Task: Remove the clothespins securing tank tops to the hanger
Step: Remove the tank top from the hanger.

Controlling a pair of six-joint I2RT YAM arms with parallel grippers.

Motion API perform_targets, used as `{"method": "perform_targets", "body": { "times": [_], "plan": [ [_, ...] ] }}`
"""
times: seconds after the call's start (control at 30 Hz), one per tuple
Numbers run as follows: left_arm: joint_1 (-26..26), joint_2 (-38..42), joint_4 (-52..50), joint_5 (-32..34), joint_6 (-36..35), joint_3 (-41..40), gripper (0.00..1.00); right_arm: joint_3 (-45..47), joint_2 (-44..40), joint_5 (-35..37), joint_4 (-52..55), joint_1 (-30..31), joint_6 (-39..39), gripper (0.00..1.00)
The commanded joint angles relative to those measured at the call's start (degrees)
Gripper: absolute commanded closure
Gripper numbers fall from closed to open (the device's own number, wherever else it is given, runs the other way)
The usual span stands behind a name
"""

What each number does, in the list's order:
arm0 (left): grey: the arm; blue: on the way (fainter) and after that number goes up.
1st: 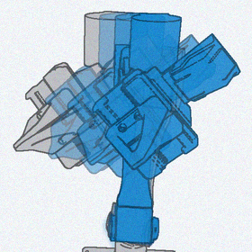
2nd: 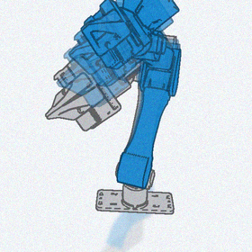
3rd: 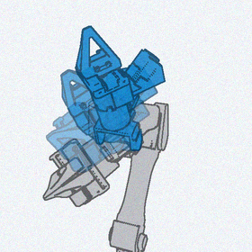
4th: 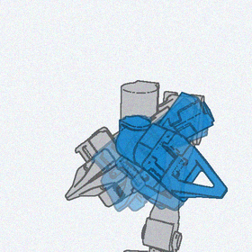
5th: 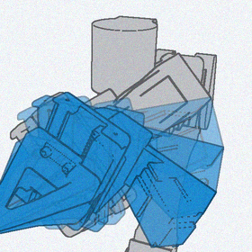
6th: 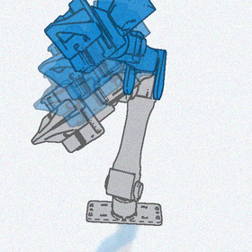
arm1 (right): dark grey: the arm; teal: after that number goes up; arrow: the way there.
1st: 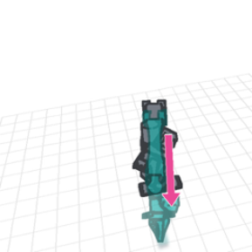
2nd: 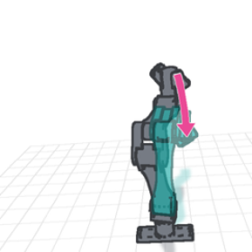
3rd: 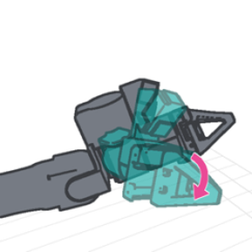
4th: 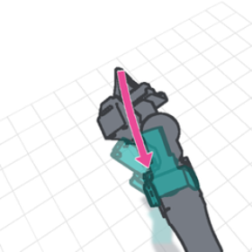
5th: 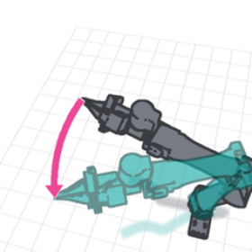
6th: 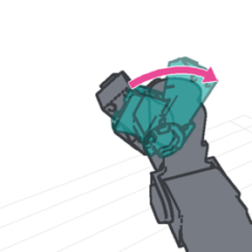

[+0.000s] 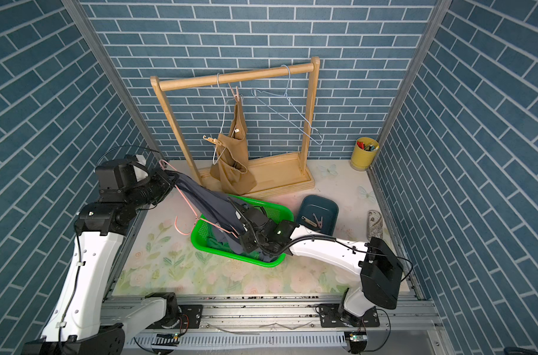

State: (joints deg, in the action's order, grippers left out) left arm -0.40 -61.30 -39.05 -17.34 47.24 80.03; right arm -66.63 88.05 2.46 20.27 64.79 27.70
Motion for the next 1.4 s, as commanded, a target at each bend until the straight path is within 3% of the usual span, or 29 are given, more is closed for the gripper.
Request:
{"method": "perform_targets", "body": {
  "times": [0.0,0.33,0.63,0.87,1.17,1.27,1.37],
  "plan": [
    [0.0,0.1,2.4,1.6,-1.3,2.6,1.0,3.0,-0.6,2.7,-1.3,0.3,3.1,1.0],
    [0.4,-2.6,0.5,-3.9,1.6,3.6,1.0,11.8,-1.4,7.3,-12.4,0.2,1.9,1.0],
    [3.8,-5.5,1.5,-16.6,6.5,5.9,1.0,20.9,-3.1,8.0,-29.1,0.2,-0.9,1.0],
    [5.8,-7.9,-8.6,-18.9,-1.3,9.1,1.0,19.4,-1.7,5.1,-28.5,-2.2,-2.6,1.0],
    [5.8,-9.4,-6.3,-26.7,-2.3,1.2,1.0,8.2,4.0,0.8,-15.7,-8.7,-3.4,1.0],
    [5.8,-10.1,-4.8,-28.2,-3.2,-3.1,1.0,4.9,6.3,-0.9,-10.6,-10.0,-2.7,0.84],
    [5.8,-12.6,-4.9,-29.7,-5.4,-5.3,1.0,4.4,5.4,-0.8,-5.4,-10.7,-2.9,0.61]
  ]
}}
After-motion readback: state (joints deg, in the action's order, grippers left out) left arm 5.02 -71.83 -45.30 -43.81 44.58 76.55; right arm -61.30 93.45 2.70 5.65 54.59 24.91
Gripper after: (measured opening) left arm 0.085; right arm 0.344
